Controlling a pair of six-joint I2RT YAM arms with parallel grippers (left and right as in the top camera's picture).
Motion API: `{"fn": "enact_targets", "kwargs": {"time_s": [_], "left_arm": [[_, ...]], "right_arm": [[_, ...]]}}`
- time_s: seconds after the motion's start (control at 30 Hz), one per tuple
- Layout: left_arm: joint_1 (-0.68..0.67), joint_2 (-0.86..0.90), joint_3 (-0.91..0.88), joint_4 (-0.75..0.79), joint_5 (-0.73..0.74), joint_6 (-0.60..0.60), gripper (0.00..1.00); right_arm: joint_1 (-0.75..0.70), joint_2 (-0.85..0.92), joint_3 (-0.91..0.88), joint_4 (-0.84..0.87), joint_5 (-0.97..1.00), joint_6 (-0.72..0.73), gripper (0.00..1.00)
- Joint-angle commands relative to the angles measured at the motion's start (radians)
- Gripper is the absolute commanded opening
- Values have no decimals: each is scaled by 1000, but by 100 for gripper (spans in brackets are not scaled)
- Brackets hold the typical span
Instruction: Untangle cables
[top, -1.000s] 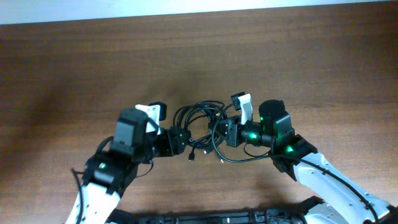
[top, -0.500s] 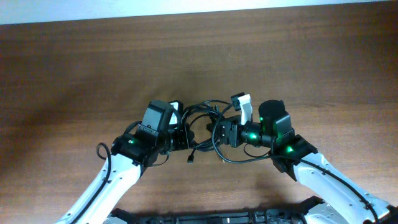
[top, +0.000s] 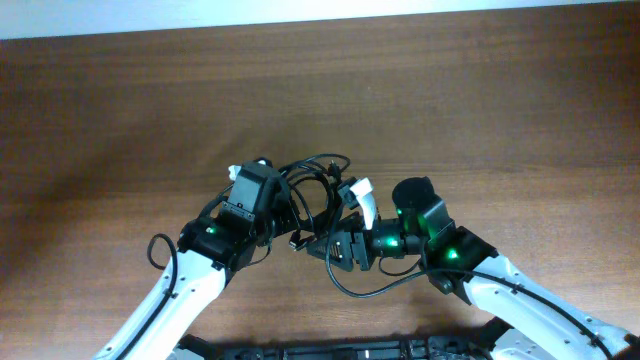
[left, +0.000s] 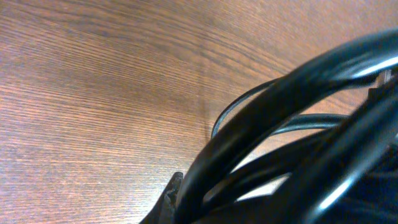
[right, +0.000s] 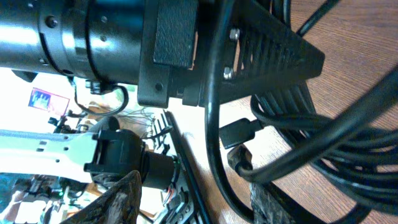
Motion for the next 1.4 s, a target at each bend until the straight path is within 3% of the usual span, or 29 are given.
{"fn": "enact_targets", "kwargs": {"time_s": [0.0,0.17,0.23,0.3,0.33,0.4,0.53,0.57,0.6,0.67,0.83,1.13,1.37], "left_arm": [[3,-23,11,-5,-110,-84,0],[20,-23,11,-62,-159,-84,0],[30,-23,11,-62,-159,-88,0],[30,-23,11,-61,-156,-113,0],[30,-23,11,-61,-154,-139,0],[30,-23,11,-61,-124,-148,0],[30,-23,11,-60,-16,-147,0],[30,-23,11,-60,-15,-148,0],[30,-23,11,-60,-8,-148,0],[29,-23,11,-55,26,-148,0],[29,-23,11,-53,2,-148,0],[29,-23,11,-53,11,-148,0],[29,-23,11,-37,222,-148,0]], "right_arm": [[11,2,8,-12,29,20,63],[-114,2,8,-210,99,19,78],[-137,2,8,-209,98,33,84],[-124,2,8,-205,94,106,96],[-104,2,8,-201,92,109,97],[-64,11,8,-148,98,109,84],[0,41,8,-77,259,109,24],[11,53,8,-77,280,109,13],[19,67,8,-72,286,109,8],[37,91,8,-53,279,136,4],[70,98,8,97,135,257,4],[71,108,8,95,243,308,4],[82,169,8,105,487,308,4]]}}
